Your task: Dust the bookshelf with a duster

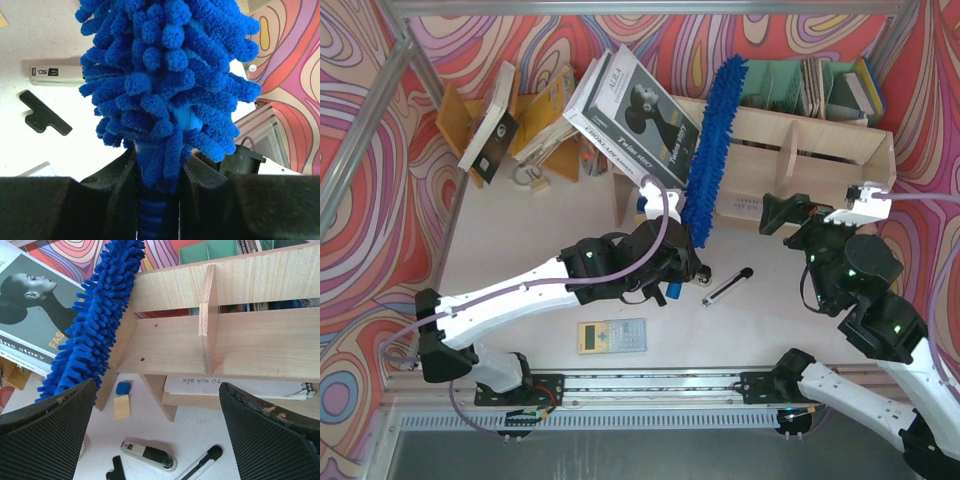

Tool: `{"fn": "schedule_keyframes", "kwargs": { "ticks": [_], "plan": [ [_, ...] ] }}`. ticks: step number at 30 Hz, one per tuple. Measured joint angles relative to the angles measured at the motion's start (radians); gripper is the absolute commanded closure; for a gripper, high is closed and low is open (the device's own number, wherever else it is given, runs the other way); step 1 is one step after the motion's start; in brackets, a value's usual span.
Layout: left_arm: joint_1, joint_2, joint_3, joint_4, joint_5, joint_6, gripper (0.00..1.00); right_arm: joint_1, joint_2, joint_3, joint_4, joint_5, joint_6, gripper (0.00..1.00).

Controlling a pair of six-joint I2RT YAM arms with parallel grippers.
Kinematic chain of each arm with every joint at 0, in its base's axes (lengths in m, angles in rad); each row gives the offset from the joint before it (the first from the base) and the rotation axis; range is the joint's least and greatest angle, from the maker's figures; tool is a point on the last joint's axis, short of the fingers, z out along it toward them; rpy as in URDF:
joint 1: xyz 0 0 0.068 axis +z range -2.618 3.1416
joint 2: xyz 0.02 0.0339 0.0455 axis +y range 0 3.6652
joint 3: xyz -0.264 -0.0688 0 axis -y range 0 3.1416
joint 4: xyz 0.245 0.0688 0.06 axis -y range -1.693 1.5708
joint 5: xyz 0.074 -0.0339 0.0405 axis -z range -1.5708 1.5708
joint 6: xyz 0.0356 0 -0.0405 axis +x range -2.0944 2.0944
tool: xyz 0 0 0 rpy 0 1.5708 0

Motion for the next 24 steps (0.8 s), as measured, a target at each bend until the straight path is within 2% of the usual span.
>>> {"fn": "schedule_keyframes", "kwargs": {
  "ticks": [8, 16, 24],
  "plan": [
    [-0.009, 0.041, -0.031, 0.056, 0.018, -0.014, 1.00, 0.000, -0.005, -0.014, 0.000, 0.005, 0.004, 0.01],
    [-0.078, 0.122, 0.038, 0.080, 0.046, 0.056, 1.00, 0.000, -0.014, -0.018, 0.000, 0.007, 0.008, 0.01],
    [-0.104, 0.098, 0.001, 0.096, 0.037, 0.091, 1.00, 0.000, -0.027, -0.019, 0.000, 0.008, 0.009, 0.01]
  ]
}}
